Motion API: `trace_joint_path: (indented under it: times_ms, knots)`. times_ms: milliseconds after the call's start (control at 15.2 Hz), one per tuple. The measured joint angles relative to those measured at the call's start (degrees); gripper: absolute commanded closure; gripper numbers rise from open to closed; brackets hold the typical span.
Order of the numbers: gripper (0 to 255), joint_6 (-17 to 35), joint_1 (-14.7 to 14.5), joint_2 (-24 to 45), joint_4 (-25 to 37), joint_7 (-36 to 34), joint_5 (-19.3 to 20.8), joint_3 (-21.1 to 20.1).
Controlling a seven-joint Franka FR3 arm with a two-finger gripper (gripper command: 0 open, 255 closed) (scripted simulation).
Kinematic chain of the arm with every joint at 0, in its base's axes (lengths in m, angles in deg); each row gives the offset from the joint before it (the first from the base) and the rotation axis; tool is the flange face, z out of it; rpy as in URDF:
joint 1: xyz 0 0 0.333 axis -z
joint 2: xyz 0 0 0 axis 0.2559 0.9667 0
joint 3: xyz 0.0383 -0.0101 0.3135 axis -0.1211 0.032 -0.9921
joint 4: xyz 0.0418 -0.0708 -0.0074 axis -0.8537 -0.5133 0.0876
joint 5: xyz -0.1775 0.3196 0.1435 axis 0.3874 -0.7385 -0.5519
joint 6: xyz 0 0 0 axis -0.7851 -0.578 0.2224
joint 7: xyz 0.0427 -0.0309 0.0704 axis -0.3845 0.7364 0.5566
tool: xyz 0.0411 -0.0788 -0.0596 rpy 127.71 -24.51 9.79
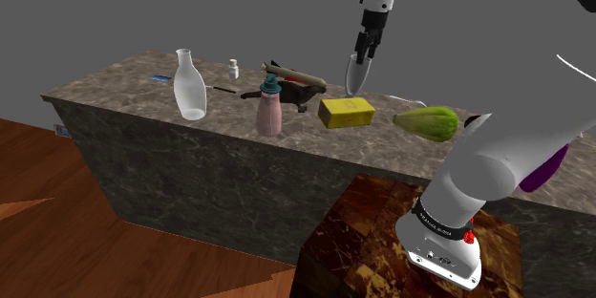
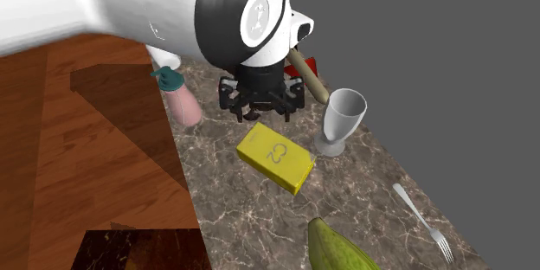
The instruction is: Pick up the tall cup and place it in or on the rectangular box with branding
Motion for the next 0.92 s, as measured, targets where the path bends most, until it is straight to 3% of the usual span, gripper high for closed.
trace_joint_path:
  times_ms: [396, 924]
  knots:
    - [0, 2.80, 1.45, 13.56, 10.16, 9.24, -6.67, 4.80]
    - [0, 1.23, 8.90, 34.06, 29.47, 20.86, -18.82, 6.17]
